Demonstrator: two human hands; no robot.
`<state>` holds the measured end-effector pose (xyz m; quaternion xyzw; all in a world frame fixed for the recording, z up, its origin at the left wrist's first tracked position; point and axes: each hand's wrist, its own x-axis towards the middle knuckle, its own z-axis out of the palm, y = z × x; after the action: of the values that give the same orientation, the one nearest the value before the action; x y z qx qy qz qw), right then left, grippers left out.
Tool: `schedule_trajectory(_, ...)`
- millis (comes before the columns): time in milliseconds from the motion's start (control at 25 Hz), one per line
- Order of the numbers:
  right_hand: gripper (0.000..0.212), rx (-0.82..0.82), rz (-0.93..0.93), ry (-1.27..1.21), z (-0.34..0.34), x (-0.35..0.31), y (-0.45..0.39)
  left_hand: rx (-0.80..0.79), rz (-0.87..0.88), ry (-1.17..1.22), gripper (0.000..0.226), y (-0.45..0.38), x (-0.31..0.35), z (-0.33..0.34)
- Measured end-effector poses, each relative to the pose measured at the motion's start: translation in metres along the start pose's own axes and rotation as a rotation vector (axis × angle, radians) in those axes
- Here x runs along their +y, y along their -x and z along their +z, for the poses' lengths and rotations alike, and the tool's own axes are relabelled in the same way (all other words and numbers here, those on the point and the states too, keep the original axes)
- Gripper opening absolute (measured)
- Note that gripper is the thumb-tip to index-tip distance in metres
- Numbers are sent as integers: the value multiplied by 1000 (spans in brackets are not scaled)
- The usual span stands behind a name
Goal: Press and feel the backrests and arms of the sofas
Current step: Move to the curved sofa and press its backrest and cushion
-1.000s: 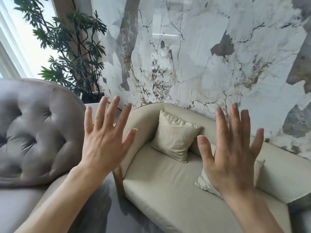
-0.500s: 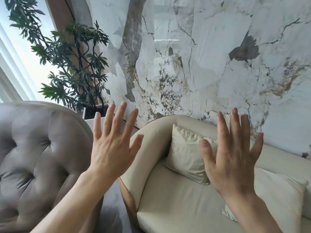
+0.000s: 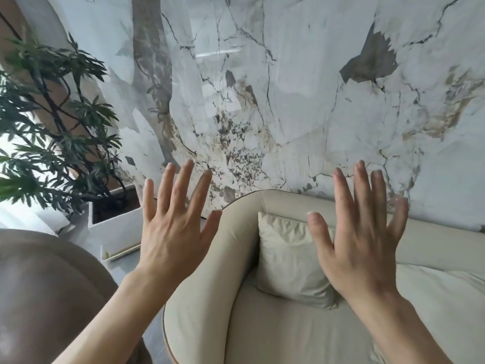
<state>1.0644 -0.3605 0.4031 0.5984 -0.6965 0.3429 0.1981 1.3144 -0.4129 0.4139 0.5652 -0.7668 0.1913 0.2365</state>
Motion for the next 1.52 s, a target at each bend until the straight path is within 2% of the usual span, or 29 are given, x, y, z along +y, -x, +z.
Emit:
schedule_trajectory(200, 67, -23, 81, 145, 56, -6, -32, -29, 99, 96, 64, -61, -25, 76)
schedule_trajectory(480, 67, -150, 239, 333, 174, -13, -70, -144, 238, 288, 64, -152, -49, 241)
schedule_trajectory(760, 68, -329, 302, 403, 333, 60, -55, -384, 188, 346, 68, -158, -23, 429)
schedule_trajectory(960, 68, -428, 286, 405, 457, 115, -13, -500, 272, 290, 70, -143, 0, 557)
schedule_trajectory(1120, 69, -480, 321, 400, 530, 144, 11, -589, 316, 224, 78, -137, 11, 620)
schedule_trajectory(1280, 72, -519, 354, 405, 589, 172, 25, -498, 368, 142, 76, -128, 12, 653)
schedule_trajectory(1520, 71, -428, 325, 418, 623, 189, 38, -394, 388, 113, 77, -129, 12, 664)
